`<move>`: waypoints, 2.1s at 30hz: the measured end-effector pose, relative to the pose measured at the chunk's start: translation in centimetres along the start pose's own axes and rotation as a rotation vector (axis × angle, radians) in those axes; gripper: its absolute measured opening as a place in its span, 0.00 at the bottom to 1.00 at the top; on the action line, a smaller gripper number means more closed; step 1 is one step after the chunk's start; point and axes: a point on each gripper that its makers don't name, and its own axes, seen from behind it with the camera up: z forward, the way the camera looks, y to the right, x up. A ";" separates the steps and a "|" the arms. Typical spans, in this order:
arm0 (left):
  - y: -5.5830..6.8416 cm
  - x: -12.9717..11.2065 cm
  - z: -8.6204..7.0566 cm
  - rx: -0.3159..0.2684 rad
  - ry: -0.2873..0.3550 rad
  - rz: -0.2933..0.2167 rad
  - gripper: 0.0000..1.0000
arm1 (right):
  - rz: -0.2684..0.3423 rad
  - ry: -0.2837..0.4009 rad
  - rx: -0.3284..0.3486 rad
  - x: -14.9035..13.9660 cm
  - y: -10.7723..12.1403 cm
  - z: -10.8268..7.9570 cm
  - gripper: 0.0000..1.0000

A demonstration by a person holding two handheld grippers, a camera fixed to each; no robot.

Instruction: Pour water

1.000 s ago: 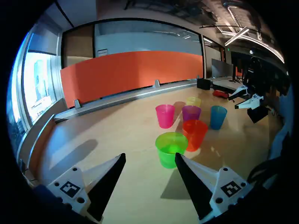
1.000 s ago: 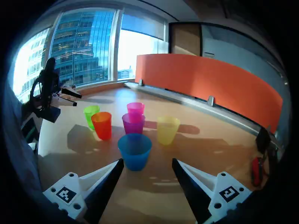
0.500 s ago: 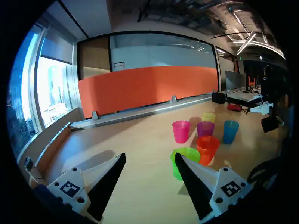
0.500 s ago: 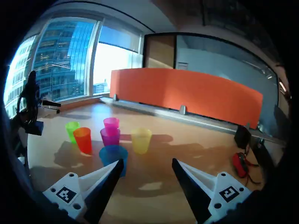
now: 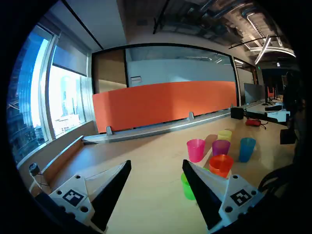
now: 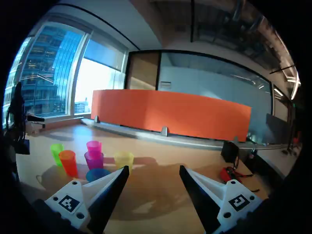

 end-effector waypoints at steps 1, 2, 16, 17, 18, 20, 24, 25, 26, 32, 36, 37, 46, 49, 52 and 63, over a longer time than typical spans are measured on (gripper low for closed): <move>0.0 0.3 0.0 0.009 0.009 -0.004 0.97 | 0.007 0.015 -0.014 0.5 0.2 0.0 1.00; -0.1 0.6 -0.1 0.018 0.018 -0.007 0.97 | 0.013 0.029 -0.027 0.9 0.4 0.0 1.00; -0.9 2.9 0.0 0.134 0.090 -0.051 0.98 | 0.054 0.130 -0.176 3.5 2.5 -0.1 1.00; -0.9 3.0 0.1 0.138 0.093 -0.053 0.98 | 0.053 0.134 -0.183 3.6 2.5 -0.1 1.00; -0.9 3.1 0.1 0.143 0.095 -0.056 0.98 | 0.052 0.137 -0.191 3.8 2.6 0.0 1.00; -0.9 3.2 0.1 0.157 0.101 -0.064 0.98 | 0.049 0.145 -0.207 4.0 2.7 0.0 1.00; -1.1 3.3 0.0 0.179 0.114 -0.081 0.98 | 0.052 0.165 -0.240 4.6 3.1 -0.2 1.00; -1.1 3.3 0.0 0.182 0.116 -0.083 0.98 | 0.052 0.170 -0.246 4.7 3.2 -0.2 1.00; -1.1 3.2 0.0 0.185 0.117 -0.085 0.98 | 0.053 0.175 -0.252 4.8 3.2 -0.3 1.00; -1.1 3.2 0.2 0.199 0.130 -0.066 0.98 | 0.066 0.190 -0.260 5.1 3.2 -0.3 1.00; -1.3 3.0 0.3 0.214 0.142 -0.053 0.98 | 0.098 0.196 -0.259 5.1 3.1 -0.5 1.00; -1.2 2.8 0.4 0.216 0.145 -0.054 0.98 | 0.107 0.198 -0.259 5.1 3.2 -0.5 1.00; -1.3 0.7 1.2 0.219 0.151 -0.080 0.98 | 0.164 0.193 -0.257 4.4 3.0 -0.9 0.99; -1.1 0.4 1.4 0.216 0.158 -0.080 0.98 | 0.168 0.195 -0.260 4.4 2.9 -0.9 0.99; -1.0 0.1 1.7 0.212 0.163 -0.074 0.98 | 0.165 0.193 -0.263 4.3 2.9 -1.0 0.99; -1.3 -1.0 2.5 0.209 0.163 -0.078 0.98 | 0.151 0.181 -0.271 3.9 2.9 -0.9 0.99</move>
